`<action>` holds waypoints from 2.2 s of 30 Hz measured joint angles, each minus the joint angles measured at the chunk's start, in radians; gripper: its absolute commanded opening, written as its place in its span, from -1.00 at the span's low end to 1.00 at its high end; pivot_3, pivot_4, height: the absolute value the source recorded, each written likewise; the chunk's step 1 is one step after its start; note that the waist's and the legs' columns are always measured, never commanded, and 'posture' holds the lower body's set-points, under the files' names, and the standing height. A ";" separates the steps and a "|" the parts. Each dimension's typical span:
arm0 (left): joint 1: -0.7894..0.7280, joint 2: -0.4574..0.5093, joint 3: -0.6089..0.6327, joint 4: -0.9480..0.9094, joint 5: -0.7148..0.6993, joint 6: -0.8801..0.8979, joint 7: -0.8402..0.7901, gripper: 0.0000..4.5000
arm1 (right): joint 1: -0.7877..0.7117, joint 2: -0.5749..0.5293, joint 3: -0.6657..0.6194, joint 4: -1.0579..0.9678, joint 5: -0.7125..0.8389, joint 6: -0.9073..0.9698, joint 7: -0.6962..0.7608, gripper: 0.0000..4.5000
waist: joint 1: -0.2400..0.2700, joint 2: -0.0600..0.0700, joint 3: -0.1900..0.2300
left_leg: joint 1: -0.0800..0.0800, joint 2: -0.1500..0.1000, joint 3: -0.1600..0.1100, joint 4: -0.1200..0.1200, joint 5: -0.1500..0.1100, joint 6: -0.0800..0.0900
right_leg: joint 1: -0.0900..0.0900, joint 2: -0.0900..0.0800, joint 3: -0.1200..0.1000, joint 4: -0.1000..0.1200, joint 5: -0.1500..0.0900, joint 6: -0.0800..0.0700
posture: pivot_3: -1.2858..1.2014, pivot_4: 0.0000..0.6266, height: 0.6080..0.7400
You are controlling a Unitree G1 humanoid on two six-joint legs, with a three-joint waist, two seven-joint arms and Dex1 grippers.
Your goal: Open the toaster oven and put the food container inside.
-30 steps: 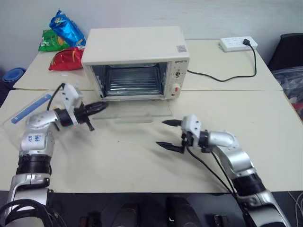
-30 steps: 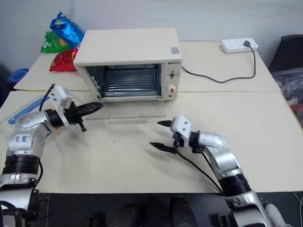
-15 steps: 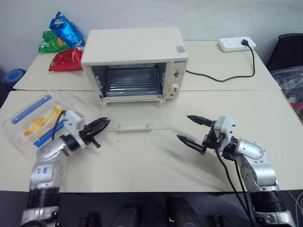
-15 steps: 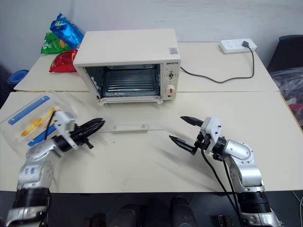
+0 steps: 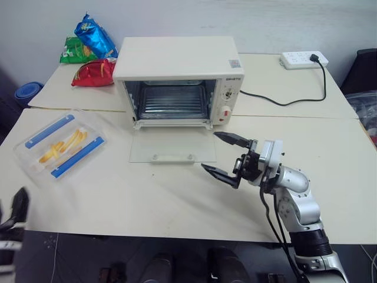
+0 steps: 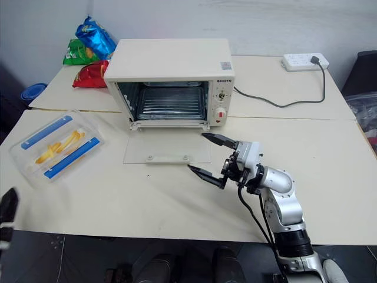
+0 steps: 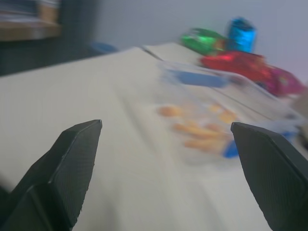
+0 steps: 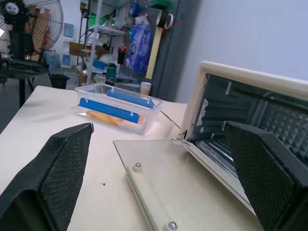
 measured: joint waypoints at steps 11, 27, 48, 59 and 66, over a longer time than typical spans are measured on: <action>-0.258 0.435 -0.039 0.117 -0.201 0.471 0.359 0.98 | -0.051 -0.001 0.036 0.017 0.001 -0.032 0.067 1.00 | -0.002 -0.002 0.000 | 0.006 -0.001 -0.002 -0.004 -0.001 0.000 | 0.005 0.000 0.001 -0.001 0.000 -0.001 | 0.03 -0.52 1.00; -0.628 0.664 -0.245 0.539 -0.011 0.749 0.342 -0.35 | -0.029 0.004 0.064 0.009 -0.021 -0.030 0.006 1.00 | -0.039 -0.002 0.000 | 0.002 0.000 0.001 -0.005 -0.002 -0.002 | -0.004 0.001 0.002 0.003 -0.001 -0.001 | 0.03 -0.52 1.00; -0.908 0.529 -0.492 0.088 -0.038 1.169 0.193 -0.86 | 0.163 -0.073 -0.011 -0.044 -0.066 -0.035 -0.108 1.00 | -0.014 -0.003 0.000 | 0.001 -0.002 0.001 -0.002 -0.001 -0.001 | -0.005 0.001 0.005 0.005 0.000 0.000 | 0.03 -0.52 1.00; -1.156 0.298 -0.681 0.155 0.151 1.131 0.305 -0.86 | 0.201 -0.047 -0.002 -0.096 -0.096 -0.032 -0.193 1.00 | -0.026 -0.003 0.000 | 0.002 0.000 0.000 -0.001 -0.003 -0.004 | -0.008 0.009 0.010 0.009 0.000 0.000 | 0.03 -0.52 1.00; -1.175 0.278 -0.695 0.186 0.225 1.066 0.264 -0.10 | 0.222 -0.040 -0.002 -0.145 -0.096 0.002 -0.238 1.00 | -0.019 -0.003 0.000 | 0.002 0.001 0.000 -0.001 -0.003 -0.005 | -0.008 0.010 0.012 0.005 0.000 0.000 | 0.03 -0.52 1.00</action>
